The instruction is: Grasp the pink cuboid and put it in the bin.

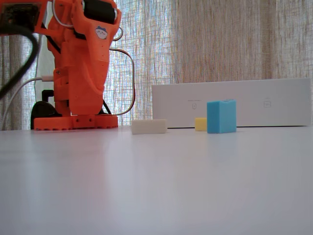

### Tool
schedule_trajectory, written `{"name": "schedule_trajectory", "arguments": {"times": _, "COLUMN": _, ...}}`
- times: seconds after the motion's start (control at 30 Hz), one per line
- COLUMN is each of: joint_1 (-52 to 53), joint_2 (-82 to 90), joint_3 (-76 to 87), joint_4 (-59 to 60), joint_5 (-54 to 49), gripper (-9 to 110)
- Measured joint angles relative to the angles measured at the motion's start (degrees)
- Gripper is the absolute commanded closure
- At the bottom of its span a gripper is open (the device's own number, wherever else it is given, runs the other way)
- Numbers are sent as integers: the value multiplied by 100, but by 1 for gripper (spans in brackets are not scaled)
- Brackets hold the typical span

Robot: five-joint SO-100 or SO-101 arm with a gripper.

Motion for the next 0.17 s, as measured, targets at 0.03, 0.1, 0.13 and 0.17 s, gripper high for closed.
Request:
{"name": "schedule_trajectory", "arguments": {"times": 0.03, "joint_1": 0, "joint_2": 0, "joint_3": 0, "joint_4": 0, "joint_5": 0, "gripper": 110}}
{"name": "schedule_trajectory", "arguments": {"times": 0.1, "joint_1": 0, "joint_2": 0, "joint_3": 0, "joint_4": 0, "joint_5": 0, "gripper": 110}}
{"name": "schedule_trajectory", "arguments": {"times": 0.13, "joint_1": 0, "joint_2": 0, "joint_3": 0, "joint_4": 0, "joint_5": 0, "gripper": 110}}
{"name": "schedule_trajectory", "arguments": {"times": 0.17, "joint_1": 0, "joint_2": 0, "joint_3": 0, "joint_4": 0, "joint_5": 0, "gripper": 110}}
